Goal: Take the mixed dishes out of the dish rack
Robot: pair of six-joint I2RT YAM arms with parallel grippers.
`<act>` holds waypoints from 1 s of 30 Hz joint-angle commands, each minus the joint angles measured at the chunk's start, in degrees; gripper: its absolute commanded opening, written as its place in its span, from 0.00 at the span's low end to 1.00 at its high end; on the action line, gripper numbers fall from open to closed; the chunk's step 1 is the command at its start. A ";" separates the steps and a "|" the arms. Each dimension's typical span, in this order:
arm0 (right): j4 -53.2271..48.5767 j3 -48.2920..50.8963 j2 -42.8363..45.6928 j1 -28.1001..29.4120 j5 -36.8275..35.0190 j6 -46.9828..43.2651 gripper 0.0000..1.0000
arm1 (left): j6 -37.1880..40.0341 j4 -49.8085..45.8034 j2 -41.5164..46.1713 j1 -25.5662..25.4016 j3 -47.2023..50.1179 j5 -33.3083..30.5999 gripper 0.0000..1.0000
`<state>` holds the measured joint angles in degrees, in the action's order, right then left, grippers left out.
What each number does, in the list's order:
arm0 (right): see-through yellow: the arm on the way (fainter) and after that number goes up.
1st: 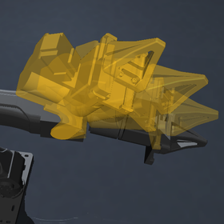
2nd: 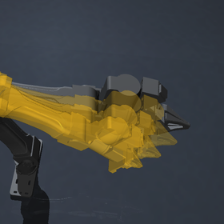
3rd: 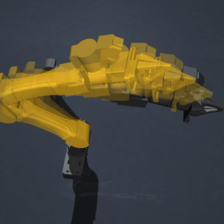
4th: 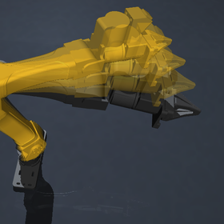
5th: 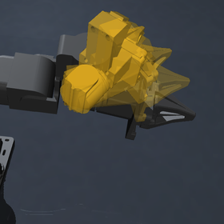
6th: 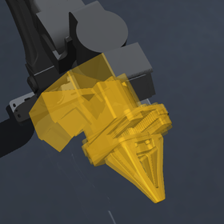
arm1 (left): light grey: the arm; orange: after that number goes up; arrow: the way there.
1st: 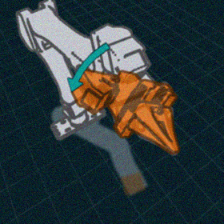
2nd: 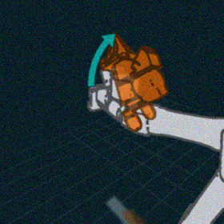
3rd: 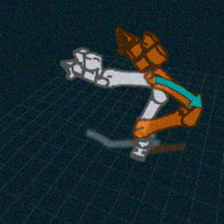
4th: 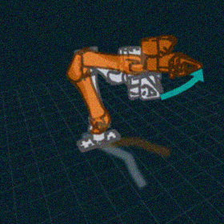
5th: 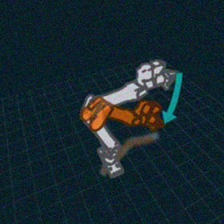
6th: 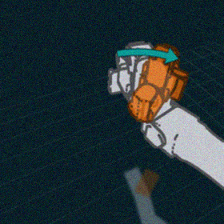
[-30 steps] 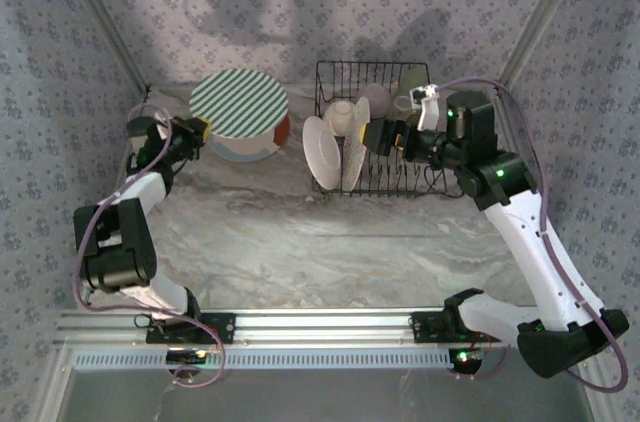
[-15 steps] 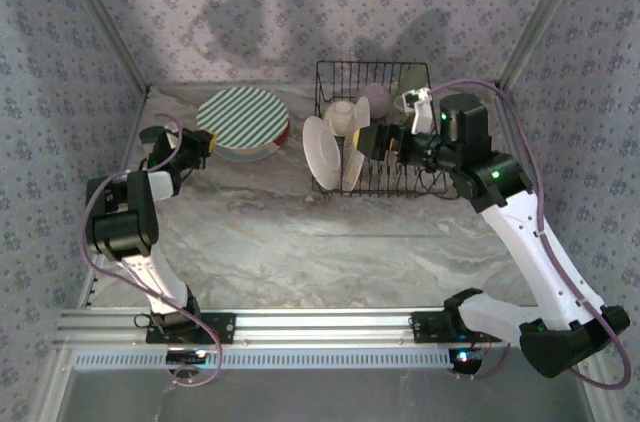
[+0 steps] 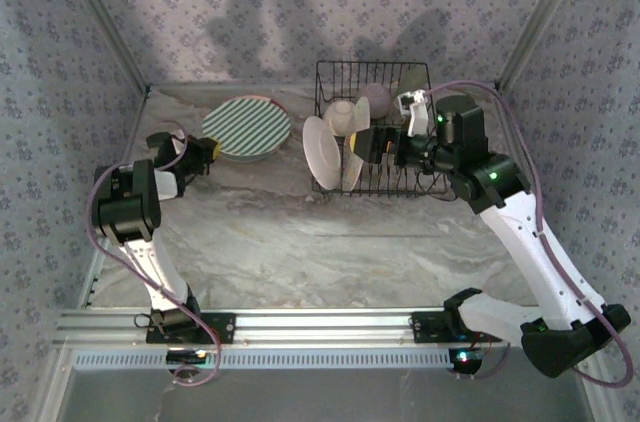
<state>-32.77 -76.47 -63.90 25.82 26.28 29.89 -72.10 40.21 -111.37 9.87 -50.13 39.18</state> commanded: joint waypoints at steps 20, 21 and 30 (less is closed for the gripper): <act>-0.36 0.44 -0.09 1.07 -1.76 -1.56 1.00 | 0.60 4.36 -5.49 0.00 -6.87 2.91 0.02; -0.36 0.44 -0.08 1.11 -1.83 -1.50 1.00 | 0.56 4.33 -5.61 0.02 -7.07 2.92 0.03; -0.89 0.18 -0.52 1.07 -2.20 -1.68 1.00 | 0.64 3.85 -6.03 -0.02 -7.93 2.88 0.18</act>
<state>-32.86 -76.01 -64.25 26.57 24.77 29.06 -72.05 40.80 -116.86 9.87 -56.23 40.29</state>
